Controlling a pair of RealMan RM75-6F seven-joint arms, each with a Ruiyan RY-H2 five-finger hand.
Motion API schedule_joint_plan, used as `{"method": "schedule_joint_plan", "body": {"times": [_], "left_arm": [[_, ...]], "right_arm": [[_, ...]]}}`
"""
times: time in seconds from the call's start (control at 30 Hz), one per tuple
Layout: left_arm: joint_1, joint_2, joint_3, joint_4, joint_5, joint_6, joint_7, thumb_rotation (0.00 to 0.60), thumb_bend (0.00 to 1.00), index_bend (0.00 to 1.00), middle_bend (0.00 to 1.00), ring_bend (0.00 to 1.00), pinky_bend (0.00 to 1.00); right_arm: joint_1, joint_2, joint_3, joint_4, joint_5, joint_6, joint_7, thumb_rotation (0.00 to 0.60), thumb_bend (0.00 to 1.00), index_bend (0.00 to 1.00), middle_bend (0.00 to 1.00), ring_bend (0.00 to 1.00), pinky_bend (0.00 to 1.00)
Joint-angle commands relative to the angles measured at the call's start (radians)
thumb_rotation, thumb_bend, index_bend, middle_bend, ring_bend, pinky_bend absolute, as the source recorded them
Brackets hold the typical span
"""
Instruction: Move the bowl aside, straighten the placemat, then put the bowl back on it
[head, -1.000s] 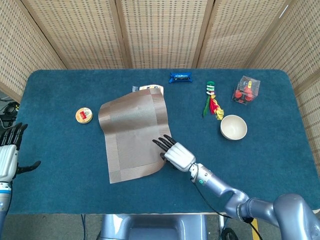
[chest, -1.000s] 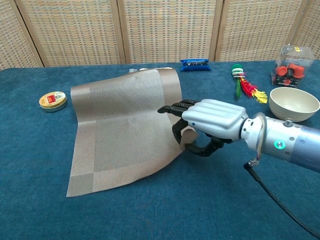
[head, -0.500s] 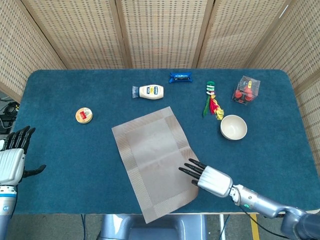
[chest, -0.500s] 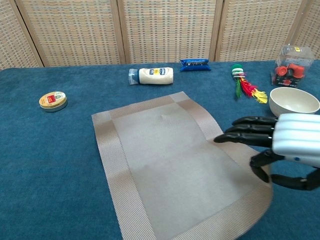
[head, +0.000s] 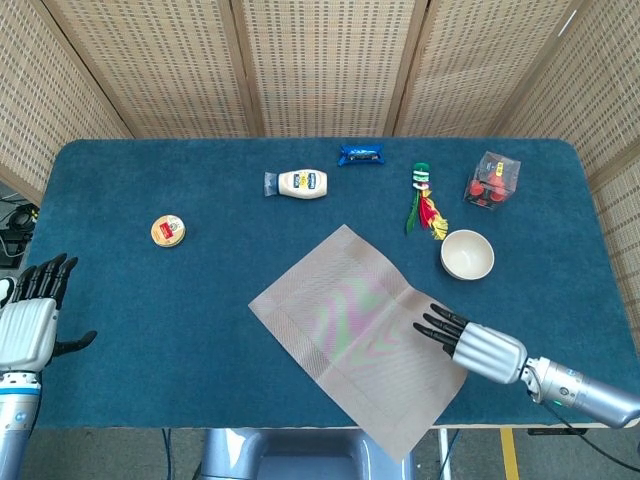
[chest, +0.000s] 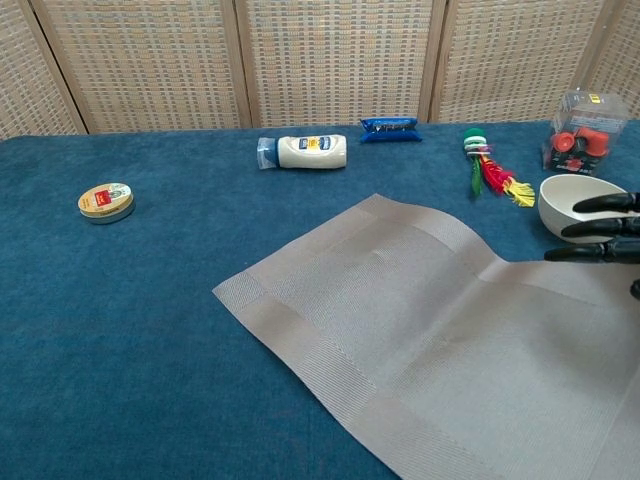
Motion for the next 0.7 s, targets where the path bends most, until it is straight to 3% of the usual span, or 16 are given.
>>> {"method": "schedule_joint_plan", "body": {"times": [0.03,0.27,0.5,0.7], "left_arm": [[-0.001,-0.001,-0.002,0.001,-0.003,-0.002,0.001,0.600,0.00,0.00,0.00,0.00,0.00],[-0.004,0.000,-0.007,0.005,-0.014,-0.011,-0.004,0.600,0.00,0.00,0.00,0.00,0.00],[-0.005,0.006,-0.012,0.007,-0.021,-0.019,-0.017,0.600,0.00,0.00,0.00,0.00,0.00],[-0.006,0.014,-0.017,0.012,-0.032,-0.029,-0.034,0.600,0.00,0.00,0.00,0.00,0.00]], "right_arm": [[0.047,-0.019,0.042,0.060,-0.039,0.000,-0.068,0.600,0.53,0.69,0.05,0.00,0.00],[0.158,-0.050,0.106,0.076,-0.079,-0.040,-0.138,0.600,0.51,0.69,0.05,0.00,0.00],[0.258,-0.090,0.164,0.122,-0.049,-0.172,-0.153,0.600,0.48,0.69,0.06,0.00,0.00],[0.291,-0.116,0.176,0.204,-0.020,-0.218,-0.130,0.600,0.48,0.69,0.06,0.00,0.00]]}}
